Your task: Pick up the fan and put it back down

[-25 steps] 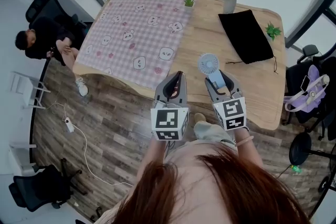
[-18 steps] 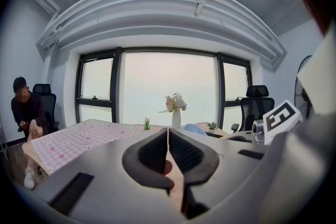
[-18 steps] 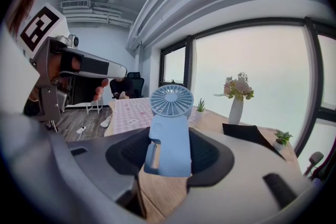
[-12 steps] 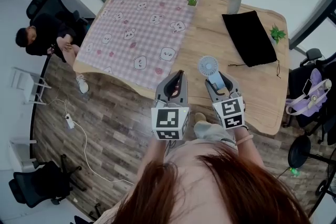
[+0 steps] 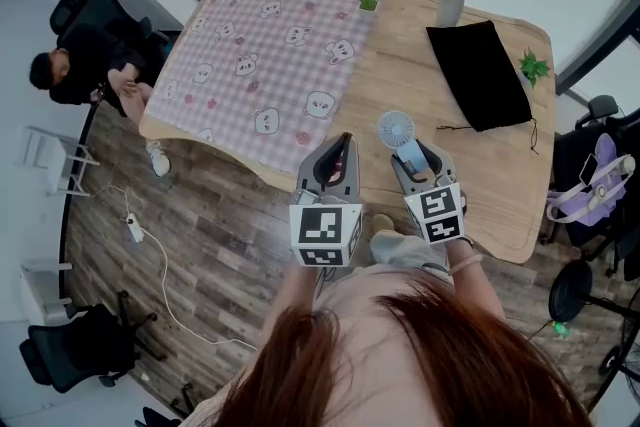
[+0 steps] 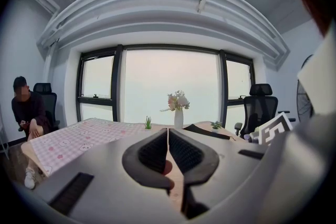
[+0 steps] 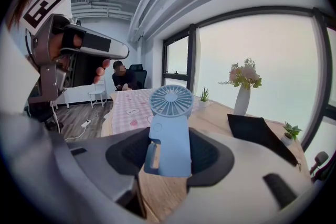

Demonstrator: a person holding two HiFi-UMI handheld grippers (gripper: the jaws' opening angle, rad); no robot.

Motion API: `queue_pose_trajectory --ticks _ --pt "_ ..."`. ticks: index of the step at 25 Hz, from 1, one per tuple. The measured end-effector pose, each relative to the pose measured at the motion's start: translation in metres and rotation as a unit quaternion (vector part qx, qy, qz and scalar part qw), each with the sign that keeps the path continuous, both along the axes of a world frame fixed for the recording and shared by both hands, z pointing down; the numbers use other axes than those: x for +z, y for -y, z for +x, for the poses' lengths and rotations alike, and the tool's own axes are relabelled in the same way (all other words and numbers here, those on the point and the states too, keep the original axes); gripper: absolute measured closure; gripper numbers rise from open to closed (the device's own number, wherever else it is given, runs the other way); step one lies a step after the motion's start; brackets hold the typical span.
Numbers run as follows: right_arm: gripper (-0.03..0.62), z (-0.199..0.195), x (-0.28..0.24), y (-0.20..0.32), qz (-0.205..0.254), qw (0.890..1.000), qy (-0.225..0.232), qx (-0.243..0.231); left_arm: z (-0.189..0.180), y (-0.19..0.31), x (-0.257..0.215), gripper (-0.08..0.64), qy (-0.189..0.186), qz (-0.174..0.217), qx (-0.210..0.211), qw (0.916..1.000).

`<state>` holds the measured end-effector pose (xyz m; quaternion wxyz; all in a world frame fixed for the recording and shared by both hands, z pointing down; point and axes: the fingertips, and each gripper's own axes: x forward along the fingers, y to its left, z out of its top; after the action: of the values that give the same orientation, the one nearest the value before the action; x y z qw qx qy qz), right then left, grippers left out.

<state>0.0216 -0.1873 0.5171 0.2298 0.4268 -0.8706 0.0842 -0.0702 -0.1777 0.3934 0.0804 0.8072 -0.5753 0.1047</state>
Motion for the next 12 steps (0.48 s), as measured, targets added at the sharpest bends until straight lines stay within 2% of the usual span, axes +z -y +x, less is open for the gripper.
queue_pose_trajectory --ticks 12 --pt "0.379 0.001 0.028 0.013 -0.027 0.999 -0.014 -0.013 0.002 0.018 0.007 0.546 0.004 -0.010 -0.002 0.9999"
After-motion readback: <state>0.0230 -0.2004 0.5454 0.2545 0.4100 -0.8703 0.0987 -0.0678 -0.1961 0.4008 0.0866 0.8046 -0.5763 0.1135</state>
